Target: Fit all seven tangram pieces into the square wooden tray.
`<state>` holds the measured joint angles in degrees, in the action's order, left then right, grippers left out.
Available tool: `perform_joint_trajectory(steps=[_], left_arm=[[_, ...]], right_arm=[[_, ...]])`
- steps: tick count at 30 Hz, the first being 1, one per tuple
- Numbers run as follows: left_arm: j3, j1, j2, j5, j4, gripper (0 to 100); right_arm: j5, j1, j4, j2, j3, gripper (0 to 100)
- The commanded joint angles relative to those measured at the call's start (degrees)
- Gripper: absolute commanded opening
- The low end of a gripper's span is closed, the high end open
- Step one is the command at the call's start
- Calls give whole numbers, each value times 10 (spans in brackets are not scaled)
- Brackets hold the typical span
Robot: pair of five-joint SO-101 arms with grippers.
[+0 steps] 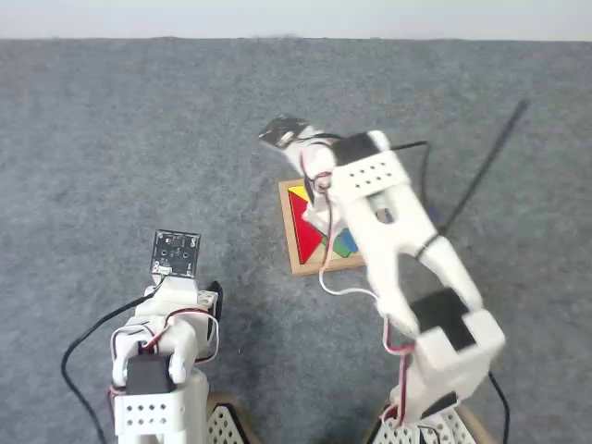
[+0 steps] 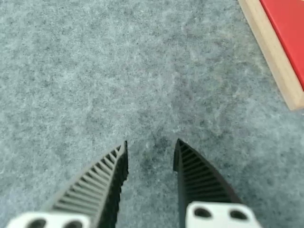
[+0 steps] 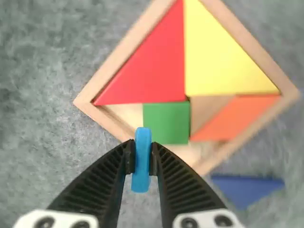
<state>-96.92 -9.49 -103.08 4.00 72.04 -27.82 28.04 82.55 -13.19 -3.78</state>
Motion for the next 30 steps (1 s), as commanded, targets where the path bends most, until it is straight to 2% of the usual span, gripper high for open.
perform_joint_trajectory(steps=[1,10,15,18,23,28,30], left_arm=[[5,2,-16,4,5,153],[5,2,-16,4,5,153],[5,2,-16,4,5,153],[5,2,-16,4,5,153],[5,2,-16,4,5,153],[5,2,-16,4,5,153],[5,2,-16,4,5,153]], right_arm=[[-58,26,-1,-65,-84,9],[-127,48,-16,-138,-135,24],[-125,44,-17,-140,-136,162],[-97,44,-22,-135,-139,206],[-56,33,-44,-104,-139,205],[-5,-14,-41,7,-131,203],[0,-20,-33,71,-102,174]])
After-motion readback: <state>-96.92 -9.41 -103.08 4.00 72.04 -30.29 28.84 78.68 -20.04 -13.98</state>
